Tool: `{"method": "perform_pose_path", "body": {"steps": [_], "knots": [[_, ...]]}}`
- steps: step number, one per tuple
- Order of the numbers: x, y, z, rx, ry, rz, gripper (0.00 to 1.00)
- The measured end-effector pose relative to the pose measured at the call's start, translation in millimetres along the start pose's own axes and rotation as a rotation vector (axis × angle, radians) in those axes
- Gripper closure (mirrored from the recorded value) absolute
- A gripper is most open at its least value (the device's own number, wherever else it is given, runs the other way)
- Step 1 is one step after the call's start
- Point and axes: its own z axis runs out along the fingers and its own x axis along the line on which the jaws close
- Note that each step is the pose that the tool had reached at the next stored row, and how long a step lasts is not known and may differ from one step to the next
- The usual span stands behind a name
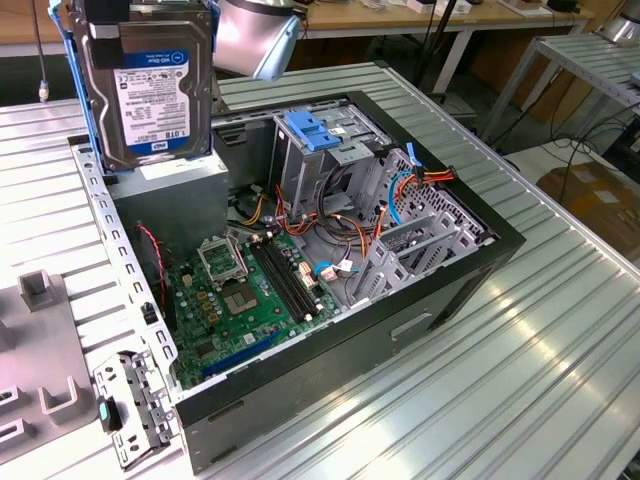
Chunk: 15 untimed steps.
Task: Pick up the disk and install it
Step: 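Pick up the disk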
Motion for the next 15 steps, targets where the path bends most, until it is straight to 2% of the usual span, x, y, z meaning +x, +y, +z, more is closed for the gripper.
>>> {"method": "perform_pose_path", "body": {"steps": [2, 3, 8, 12, 15], "knots": [[0.2, -7.3, 0.2, 0.0000, 0.0008, 0.000, 0.63], [0.3, -13.3, 0.5, 0.0000, 0.0015, 0.000, 0.63], [0.8, -26.3, 1.0, 0.0001, 0.0024, 0.000, 0.63], [0.6, -35.9, 1.1, 0.0001, 0.0031, 0.000, 0.63], [0.6, -36.3, 1.1, 0.0001, 0.0032, 0.000, 0.63]]}}
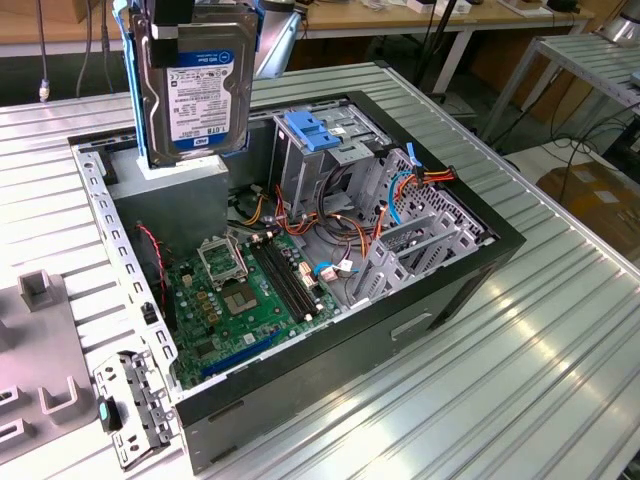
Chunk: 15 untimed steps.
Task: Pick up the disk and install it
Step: 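Insert the disk into the insertion slot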
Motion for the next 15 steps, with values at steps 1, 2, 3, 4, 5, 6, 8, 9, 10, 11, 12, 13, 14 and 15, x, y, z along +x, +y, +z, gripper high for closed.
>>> {"method": "perform_pose_path", "body": {"steps": [1, 2, 3, 4, 5, 6, 8, 9, 10, 11, 12, 13, 14, 15], "knots": [[0.0, -0.3, 0.0, 0.0000, 0.0000, 0.000, 0.63], [0.0, -0.5, 0.0, 0.0000, -0.0001, 0.000, 0.63], [0.0, -0.6, 0.0, 0.0000, -0.0001, 0.000, 0.63], [0.0, -0.6, 0.0, 0.0000, -0.0001, 0.000, 0.63], [0.0, -0.6, 0.0, 0.0000, 0.0000, 0.000, 0.63], [0.0, -0.6, 0.0, 0.0000, -0.0001, 0.000, 0.63], [0.0, -0.6, 0.0, 0.0000, -0.0001, 0.000, 0.63], [0.0, -0.6, 0.0, 0.0000, 0.0000, 0.000, 0.63], [0.2, -0.7, 0.0, 0.0000, 0.0000, 0.000, 0.63], [1.0, -0.7, 0.0, 0.0000, 0.0004, 0.000, 0.63], [2.0, -0.7, 0.0, 0.0000, 0.0007, 0.000, 0.63], [2.9, -0.7, 0.0, 0.0000, 0.0009, 0.000, 0.63], [5.9, -0.8, 0.0, 0.0000, 0.0010, 0.000, 0.63], [9.0, -0.9, 0.0, 0.0000, 0.0013, 0.000, 0.63]]}}
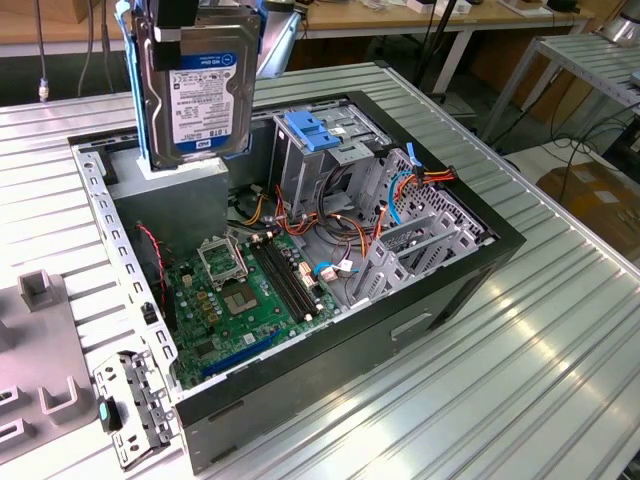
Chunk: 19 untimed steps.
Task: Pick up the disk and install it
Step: 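Insert the disk into the insertion slot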
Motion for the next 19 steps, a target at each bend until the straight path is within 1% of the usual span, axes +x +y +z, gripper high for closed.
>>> {"method": "perform_pose_path", "body": {"steps": [1, 3, 4, 6, 8, 10, 11, 13, 14, 19], "knots": [[6.4, -0.2, 0.0, 0.0001, 0.0010, 0.000, 0.63], [15.6, -0.5, -0.1, 0.0001, 0.0046, 0.000, 0.63], [18.2, -0.6, 0.0, 0.0002, 0.0060, 0.000, 0.63], [26.2, -0.8, 0.0, 0.0004, 0.0116, 0.000, 0.63], [32.5, -1.6, 0.1, 0.0005, 0.0146, 0.000, 0.63], [34.9, -4.0, 0.5, 0.0005, 0.0157, 0.000, 0.63], [35.4, -7.4, 0.7, 0.0005, 0.0161, 0.000, 0.63], [35.6, -12.0, 1.1, 0.0005, 0.0165, 0.000, 0.63], [35.5, -15.6, 1.3, 0.0006, 0.0170, 0.000, 0.63], [35.1, -26.6, 1.8, 0.0006, 0.0204, 0.000, 0.63]]}}
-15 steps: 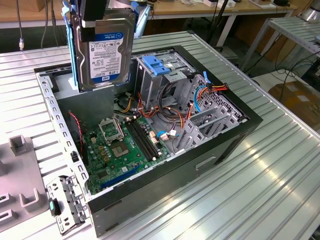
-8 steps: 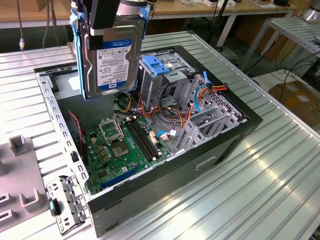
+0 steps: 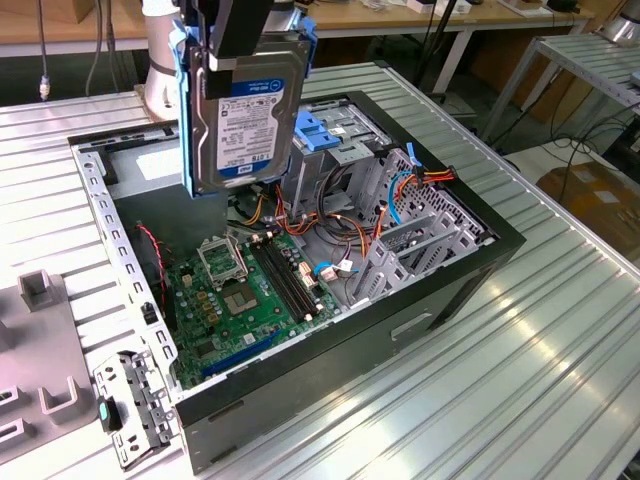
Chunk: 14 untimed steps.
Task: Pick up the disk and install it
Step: 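Insert the disk into the insertion slot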
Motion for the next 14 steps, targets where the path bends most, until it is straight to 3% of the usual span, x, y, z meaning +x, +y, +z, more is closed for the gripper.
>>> {"method": "perform_pose_path", "body": {"steps": [4, 9, 14], "knots": [[-0.3, -9.0, 0.4, 0.0002, 0.0031, 0.000, 0.63], [1.2, -10.9, 0.8, 0.0002, 0.0036, 0.000, 0.63], [9.2, -11.9, 1.2, 0.0002, 0.0046, 0.000, 0.63]]}}
